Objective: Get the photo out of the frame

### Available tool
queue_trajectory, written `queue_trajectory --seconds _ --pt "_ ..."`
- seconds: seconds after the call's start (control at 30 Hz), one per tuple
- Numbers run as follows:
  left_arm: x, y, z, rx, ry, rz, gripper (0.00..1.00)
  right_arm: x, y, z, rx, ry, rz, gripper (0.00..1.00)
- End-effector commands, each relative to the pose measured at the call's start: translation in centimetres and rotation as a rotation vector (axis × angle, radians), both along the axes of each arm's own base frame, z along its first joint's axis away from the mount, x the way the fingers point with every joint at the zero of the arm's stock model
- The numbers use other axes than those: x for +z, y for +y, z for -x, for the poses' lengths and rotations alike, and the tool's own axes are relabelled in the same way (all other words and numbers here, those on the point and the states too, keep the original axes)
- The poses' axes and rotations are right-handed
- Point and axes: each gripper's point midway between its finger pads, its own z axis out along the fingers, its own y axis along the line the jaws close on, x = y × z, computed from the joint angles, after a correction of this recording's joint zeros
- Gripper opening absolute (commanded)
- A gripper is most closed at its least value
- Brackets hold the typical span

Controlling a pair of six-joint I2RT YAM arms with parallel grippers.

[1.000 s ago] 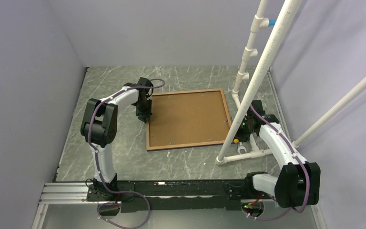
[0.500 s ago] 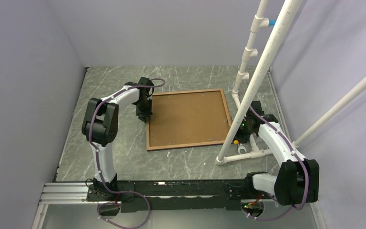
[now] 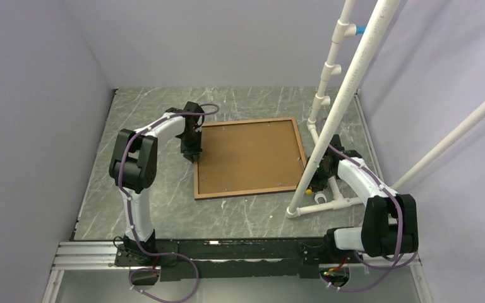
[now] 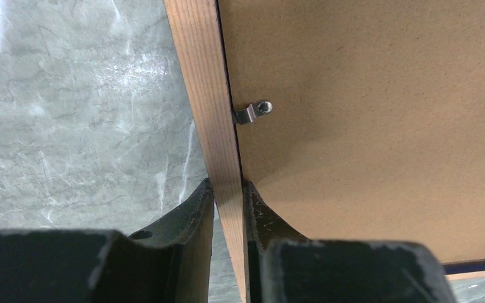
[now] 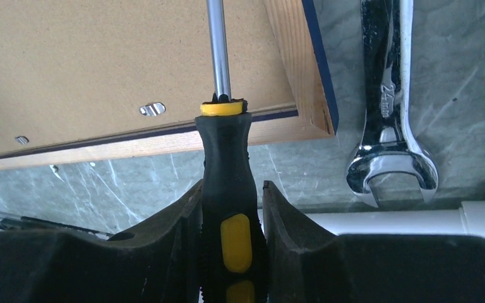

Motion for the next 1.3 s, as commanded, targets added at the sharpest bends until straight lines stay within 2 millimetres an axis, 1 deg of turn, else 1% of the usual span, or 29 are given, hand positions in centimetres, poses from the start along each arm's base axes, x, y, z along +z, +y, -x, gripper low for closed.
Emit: queue_trajectory --seconds 0.0,0.17,0.37,0.8,0.87,0.93,1.07,1.1,1.17,1.27 --pt "-0.7 0.8 -0.9 -0.035 -0.020 -0.045 0.00 0.1 -0.6 -2.6 0.002 -0.073 0.031 0.00" --pt "-0.7 0.8 -1.0 -0.043 -0.029 -0.044 0.00 0.3 -0.2 -3.1 0.048 -0.092 0.023 0.00" --pt "-0.6 0.7 -1.1 -0.047 -0.032 -0.043 0.00 0.9 1.5 -3.4 0.117 -0.137 0.000 0.00" --pt "-0.3 0.7 -1.2 -0.051 -0.043 -0.041 0.00 2.6 2.5 -4.1 0.148 -0.217 -0.040 0.00" --pt "-0.3 0.7 -1.2 -0.051 -0.043 -0.041 0.00 2.6 2.6 -4.1 0.151 -0.210 -0.046 0.00" --pt "-0.3 0.7 -1.2 -0.050 -0.044 -0.040 0.00 2.8 2.2 -4.3 0.139 -0.218 -0.024 0.00" --pt "-0.2 0.7 -1.2 -0.050 -0.045 -0.040 0.00 4.4 1.1 -4.8 0.085 -0.265 0.032 0.00" --pt "-0.2 0.7 -1.2 -0.050 -0.044 -0.040 0.00 4.3 0.4 -4.5 0.060 -0.244 0.069 0.00" --pt "-0.1 0.7 -1.2 -0.046 -0.044 -0.040 0.00 3.5 -0.8 -3.3 0.036 -0.164 0.130 0.00" --pt "-0.1 0.7 -1.2 -0.039 -0.040 -0.040 0.00 3.0 -0.7 -2.3 0.034 -0.122 0.123 0.00"
